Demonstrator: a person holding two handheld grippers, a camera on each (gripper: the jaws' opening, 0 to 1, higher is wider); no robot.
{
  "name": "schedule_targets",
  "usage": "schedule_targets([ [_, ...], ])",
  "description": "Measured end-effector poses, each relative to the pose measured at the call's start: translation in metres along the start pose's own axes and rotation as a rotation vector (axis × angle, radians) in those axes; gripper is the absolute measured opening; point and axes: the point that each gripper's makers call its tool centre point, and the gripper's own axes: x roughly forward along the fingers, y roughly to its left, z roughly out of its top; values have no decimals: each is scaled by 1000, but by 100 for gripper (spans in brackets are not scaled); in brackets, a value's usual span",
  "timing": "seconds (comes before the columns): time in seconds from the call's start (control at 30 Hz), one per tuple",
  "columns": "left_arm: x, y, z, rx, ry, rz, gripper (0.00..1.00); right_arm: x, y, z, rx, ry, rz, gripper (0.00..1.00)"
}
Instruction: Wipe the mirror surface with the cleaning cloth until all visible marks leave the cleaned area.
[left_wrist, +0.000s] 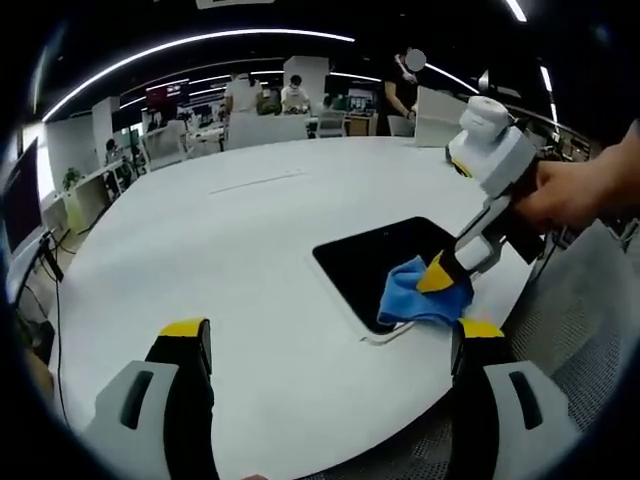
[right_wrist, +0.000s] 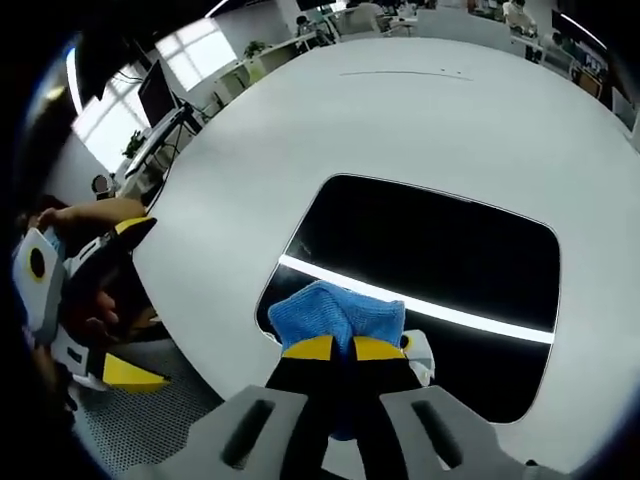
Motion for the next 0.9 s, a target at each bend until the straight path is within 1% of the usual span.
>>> schedule_targets([
  [0.07,0,1,-1,16,6,4,99,-1,-3,-1,8,-2,-3,0],
  [0.1,0,5,-1,51,8,29,99,-2,-3,-1,9,-2,-5,0],
  [0.13,-1,6,-1,54,1,34,99,-2,-5,-2,10,-3,-7,0],
  [0.17,-1,5,0,50,-1,31,99,-3,-5,-2,12,-3,-7,0],
  [0.2,-1,4,1,26,-10,22,99,-3,-7,-2,20,-2,-9,0],
  [0.27,-1,3,-3,30,13,15,99,-5,-11,-3,30,1,-12,0],
  [0.4,0,2,-3,21,8,9,99,-7,-15,-6,40,-3,-16,0],
  [0.47,-1,2,-4,20,14,6,99,-9,-18,-8,46,0,-19,0],
  [0.6,-1,1,-5,-10,15,-3,99,-13,-27,-11,82,3,-20,0],
  [0.7,1,-2,-7,-8,22,-19,99,-14,-29,-12,89,0,-25,0],
  [0.73,0,-2,-7,-3,25,-18,99,-14,-28,-12,93,-3,-25,0],
  [0.8,1,-1,-8,-19,27,-20,99,-14,-28,-12,93,-11,-29,0],
  [0.9,1,-1,-9,-12,28,-20,99,-13,-28,-11,96,-17,-41,0],
])
